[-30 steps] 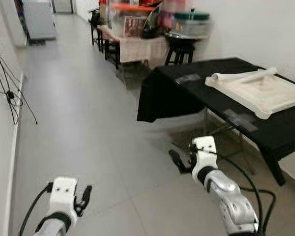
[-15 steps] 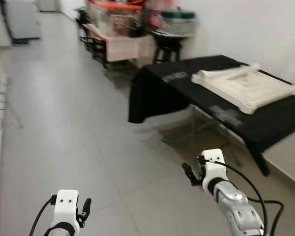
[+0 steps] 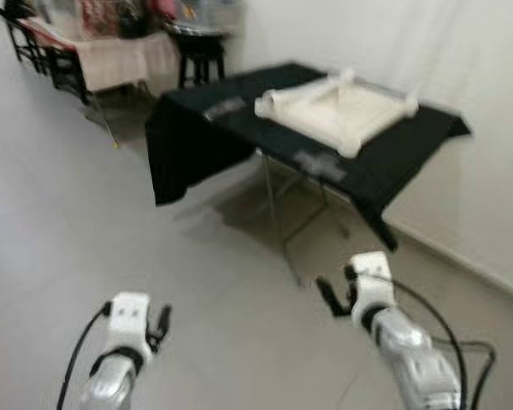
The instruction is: Building children table
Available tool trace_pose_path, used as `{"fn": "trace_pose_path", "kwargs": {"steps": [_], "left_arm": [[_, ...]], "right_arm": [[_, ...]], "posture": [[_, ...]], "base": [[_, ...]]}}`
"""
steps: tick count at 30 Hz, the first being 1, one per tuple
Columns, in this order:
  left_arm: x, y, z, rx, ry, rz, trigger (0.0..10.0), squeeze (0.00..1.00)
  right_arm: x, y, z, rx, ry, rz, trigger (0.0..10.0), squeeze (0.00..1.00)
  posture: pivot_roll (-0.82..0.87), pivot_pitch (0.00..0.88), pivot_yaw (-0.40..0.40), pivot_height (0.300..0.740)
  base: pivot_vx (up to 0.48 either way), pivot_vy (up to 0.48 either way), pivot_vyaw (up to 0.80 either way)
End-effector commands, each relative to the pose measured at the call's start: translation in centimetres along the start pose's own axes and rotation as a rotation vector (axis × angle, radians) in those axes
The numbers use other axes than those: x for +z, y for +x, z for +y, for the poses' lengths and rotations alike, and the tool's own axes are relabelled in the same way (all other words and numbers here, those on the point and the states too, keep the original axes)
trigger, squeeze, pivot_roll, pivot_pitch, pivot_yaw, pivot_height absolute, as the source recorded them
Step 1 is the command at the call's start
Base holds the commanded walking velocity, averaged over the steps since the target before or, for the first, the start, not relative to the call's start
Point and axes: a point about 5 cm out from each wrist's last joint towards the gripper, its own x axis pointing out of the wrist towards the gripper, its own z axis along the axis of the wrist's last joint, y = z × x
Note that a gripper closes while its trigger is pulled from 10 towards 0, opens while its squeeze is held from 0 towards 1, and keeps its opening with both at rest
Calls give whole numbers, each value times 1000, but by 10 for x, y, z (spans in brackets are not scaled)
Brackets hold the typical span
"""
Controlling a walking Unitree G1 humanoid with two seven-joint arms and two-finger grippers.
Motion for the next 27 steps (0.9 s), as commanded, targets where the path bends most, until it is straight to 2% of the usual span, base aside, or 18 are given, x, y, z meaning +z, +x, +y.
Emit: {"fn": "trace_pose_path", "kwargs": {"steps": [1,7,9,21,27], "left_arm": [[2,1,-3,-16,20,-12,10000,0],[-2,1,-3,-24,35,-3,10000,0],[-7,-1,-1,-15,40,16,10000,0],[-29,-8,17,58,2,111,10000,0],[-42,-15,19,68,-5,160,10000,0]], "right_arm": [[-6,-5,2,5,5,24,10000,0],[-12,-8,7,18,5,32,10000,0],[-11,-8,6,16,3,25,10000,0],[-10,-6,-8,-17,-13,45,10000,0],[-9,-6,-12,-33,-28,52,10000,0]], "posture": [[-32,0,-84,740],[-29,0,-72,740],[-26,0,-70,740],[-19,0,-72,740],[-19,0,-76,740]], "base": [[0,0,-800],[0,0,-800],[0,0,0],[0,477,0],[0,146,0]]}}
